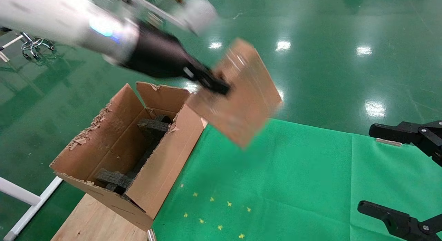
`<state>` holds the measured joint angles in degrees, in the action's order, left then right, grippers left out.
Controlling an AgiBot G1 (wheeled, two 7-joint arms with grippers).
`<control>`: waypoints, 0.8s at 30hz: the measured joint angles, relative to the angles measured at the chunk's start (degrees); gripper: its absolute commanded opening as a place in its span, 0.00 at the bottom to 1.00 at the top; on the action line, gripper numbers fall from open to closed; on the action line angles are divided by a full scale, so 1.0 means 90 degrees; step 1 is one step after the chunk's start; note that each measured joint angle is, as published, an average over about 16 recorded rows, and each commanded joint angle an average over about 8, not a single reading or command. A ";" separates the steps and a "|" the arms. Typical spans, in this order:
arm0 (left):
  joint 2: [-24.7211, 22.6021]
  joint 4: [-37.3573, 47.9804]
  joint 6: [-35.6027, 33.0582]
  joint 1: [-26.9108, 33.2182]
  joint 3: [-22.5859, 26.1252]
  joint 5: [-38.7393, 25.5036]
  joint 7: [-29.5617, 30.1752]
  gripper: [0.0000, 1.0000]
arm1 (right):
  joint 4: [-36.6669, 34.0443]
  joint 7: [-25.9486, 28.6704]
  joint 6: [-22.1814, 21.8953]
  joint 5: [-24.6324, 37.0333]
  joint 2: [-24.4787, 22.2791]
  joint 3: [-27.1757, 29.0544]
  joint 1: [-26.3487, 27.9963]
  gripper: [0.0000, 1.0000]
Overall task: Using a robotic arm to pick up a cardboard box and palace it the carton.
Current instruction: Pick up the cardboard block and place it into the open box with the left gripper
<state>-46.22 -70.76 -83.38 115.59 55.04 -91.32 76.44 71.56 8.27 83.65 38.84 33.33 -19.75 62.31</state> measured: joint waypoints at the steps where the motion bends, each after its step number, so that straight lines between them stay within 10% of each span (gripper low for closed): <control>1: 0.0132 0.0134 -0.0020 0.0080 -0.0072 0.0052 -0.0211 0.00 | 0.0000 0.0000 0.0000 0.0000 0.0000 0.0000 0.0000 1.00; 24: 0.1377 0.4352 -0.0442 0.1200 0.0079 -0.0967 -0.4651 0.00 | 0.0000 0.0000 0.0000 -0.0001 0.0000 -0.0001 0.0000 1.00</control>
<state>-33.82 -31.59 -87.35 126.39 55.75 -100.02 34.58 71.56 8.27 83.65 38.83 33.33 -19.76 62.31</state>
